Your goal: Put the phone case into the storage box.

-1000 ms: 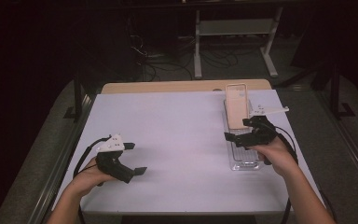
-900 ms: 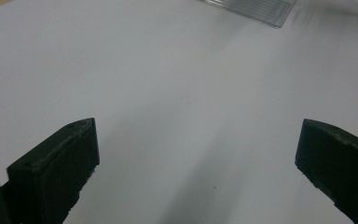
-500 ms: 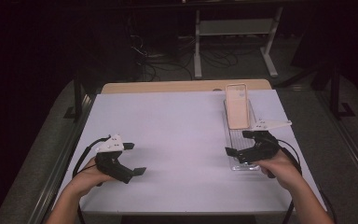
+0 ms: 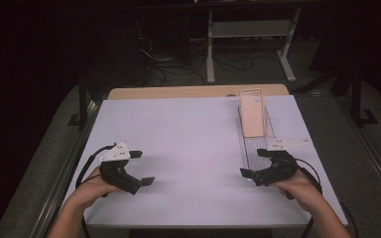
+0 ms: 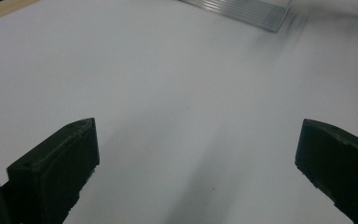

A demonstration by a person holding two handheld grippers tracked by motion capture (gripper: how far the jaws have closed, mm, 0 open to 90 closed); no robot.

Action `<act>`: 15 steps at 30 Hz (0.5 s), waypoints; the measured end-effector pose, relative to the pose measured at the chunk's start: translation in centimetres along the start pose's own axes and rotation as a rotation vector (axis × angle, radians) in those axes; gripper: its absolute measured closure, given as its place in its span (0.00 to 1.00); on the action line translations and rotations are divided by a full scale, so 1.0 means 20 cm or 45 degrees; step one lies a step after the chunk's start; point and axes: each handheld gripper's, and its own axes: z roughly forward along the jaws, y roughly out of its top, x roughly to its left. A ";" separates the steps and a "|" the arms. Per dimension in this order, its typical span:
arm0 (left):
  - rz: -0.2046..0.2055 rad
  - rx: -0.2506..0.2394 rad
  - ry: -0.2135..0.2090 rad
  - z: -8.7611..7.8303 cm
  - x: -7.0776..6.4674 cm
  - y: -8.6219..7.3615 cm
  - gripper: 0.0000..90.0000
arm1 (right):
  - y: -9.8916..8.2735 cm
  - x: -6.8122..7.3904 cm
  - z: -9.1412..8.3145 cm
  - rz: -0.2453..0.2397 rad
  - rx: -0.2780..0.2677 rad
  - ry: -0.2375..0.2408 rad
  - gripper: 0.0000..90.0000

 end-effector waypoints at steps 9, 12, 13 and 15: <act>0.014 -0.004 -0.009 0.00 0.00 0.01 0.00 | -0.01 0.00 -0.01 0.003 -0.012 0.005 0.02; 0.012 -0.005 -0.010 0.00 -0.01 0.01 0.00 | -0.01 0.00 -0.01 -0.002 -0.012 0.004 0.02; 0.018 -0.006 -0.010 0.00 -0.01 0.01 0.00 | -0.01 0.00 -0.01 -0.002 -0.013 0.005 0.02; 0.012 -0.006 -0.011 0.00 -0.01 0.01 0.00 | -0.01 0.00 -0.01 -0.003 -0.014 0.005 0.02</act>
